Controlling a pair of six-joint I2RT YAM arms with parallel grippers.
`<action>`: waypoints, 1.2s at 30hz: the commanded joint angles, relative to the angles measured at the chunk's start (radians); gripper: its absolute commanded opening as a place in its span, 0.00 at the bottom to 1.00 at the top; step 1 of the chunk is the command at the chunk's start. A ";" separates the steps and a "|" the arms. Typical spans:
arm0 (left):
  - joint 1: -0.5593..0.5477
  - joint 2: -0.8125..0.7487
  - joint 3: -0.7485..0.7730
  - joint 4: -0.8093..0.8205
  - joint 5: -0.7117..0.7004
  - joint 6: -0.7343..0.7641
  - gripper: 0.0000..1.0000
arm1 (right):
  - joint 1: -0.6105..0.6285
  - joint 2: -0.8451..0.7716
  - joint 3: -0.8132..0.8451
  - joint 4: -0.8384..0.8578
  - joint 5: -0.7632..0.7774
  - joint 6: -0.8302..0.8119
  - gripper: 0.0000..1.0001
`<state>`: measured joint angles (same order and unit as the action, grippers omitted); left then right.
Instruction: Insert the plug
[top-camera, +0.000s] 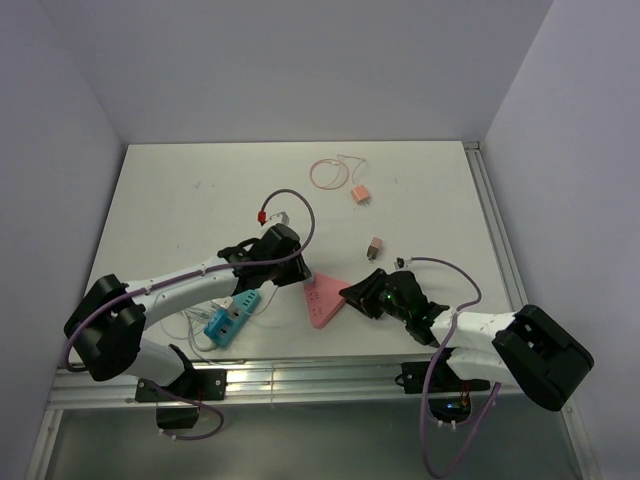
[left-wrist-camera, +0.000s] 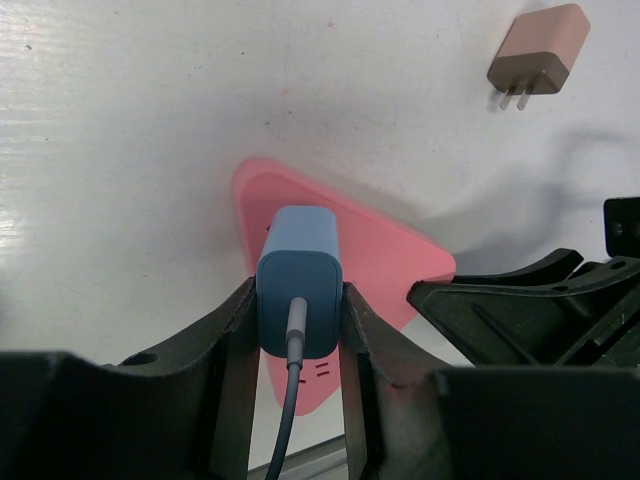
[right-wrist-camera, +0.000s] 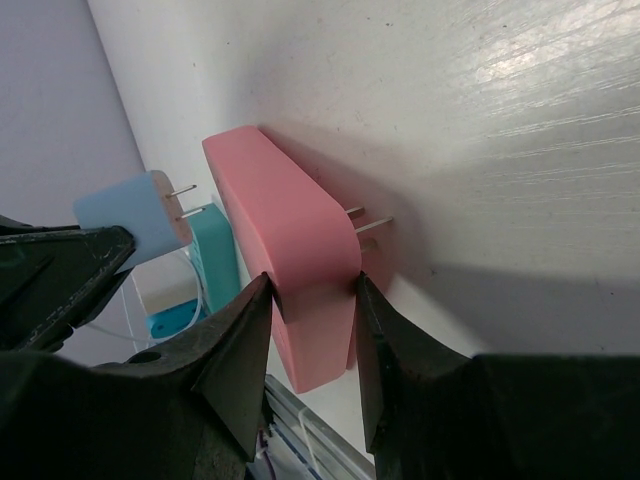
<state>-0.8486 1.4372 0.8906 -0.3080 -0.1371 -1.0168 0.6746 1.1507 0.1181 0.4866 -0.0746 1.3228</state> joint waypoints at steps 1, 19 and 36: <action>-0.006 -0.005 0.010 0.047 0.017 -0.015 0.00 | 0.017 0.032 0.002 -0.091 0.039 -0.013 0.00; -0.026 0.011 -0.028 0.050 -0.010 -0.055 0.00 | 0.034 0.026 -0.001 -0.092 0.053 0.023 0.00; -0.037 0.032 -0.027 0.030 -0.087 -0.071 0.00 | 0.049 0.035 0.018 -0.109 0.055 0.027 0.00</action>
<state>-0.8791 1.4635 0.8577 -0.2600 -0.1879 -1.0809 0.7113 1.1629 0.1276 0.4850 -0.0479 1.3636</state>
